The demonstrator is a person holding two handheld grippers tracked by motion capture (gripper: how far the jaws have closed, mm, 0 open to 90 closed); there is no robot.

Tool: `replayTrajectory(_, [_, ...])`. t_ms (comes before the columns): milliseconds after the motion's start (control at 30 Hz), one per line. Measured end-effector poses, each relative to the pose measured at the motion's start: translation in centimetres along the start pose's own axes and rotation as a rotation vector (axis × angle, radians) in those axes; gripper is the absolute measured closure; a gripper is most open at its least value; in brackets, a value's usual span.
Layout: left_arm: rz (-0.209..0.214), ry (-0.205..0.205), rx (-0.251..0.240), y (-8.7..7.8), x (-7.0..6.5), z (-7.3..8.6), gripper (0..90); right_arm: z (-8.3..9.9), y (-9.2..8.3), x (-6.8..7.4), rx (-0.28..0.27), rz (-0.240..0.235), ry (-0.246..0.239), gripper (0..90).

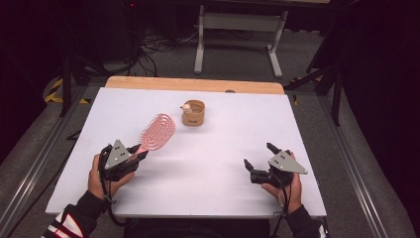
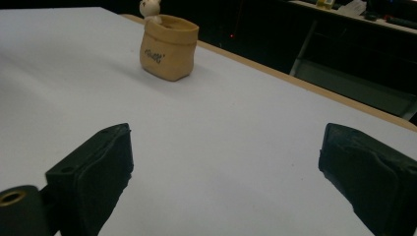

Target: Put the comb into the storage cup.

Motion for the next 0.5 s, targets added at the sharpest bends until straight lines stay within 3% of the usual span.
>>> replayTrajectory(233, [-0.012, -0.026, -0.06, 0.6, 0.0, -1.2, 69.8, -2.0, 0.5, 0.4, -0.047, -0.031, 0.039, 5.5])
replayTrajectory(500, [-0.017, -0.035, -0.094, 1.8, -0.8, -2.1, 69.7, -4.2, 1.8, 1.8, -0.072, -0.073, 0.029, 3.6])
Point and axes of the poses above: each handheld gripper's, and its own axes: y roughly forward along the jaws, z roughly out of its underside, x roughly to its left, the point moved 7 cm from there along y, roughly forward along the jaws, and after that the axes turned 8 degrees about y, right-handed, at the moved point
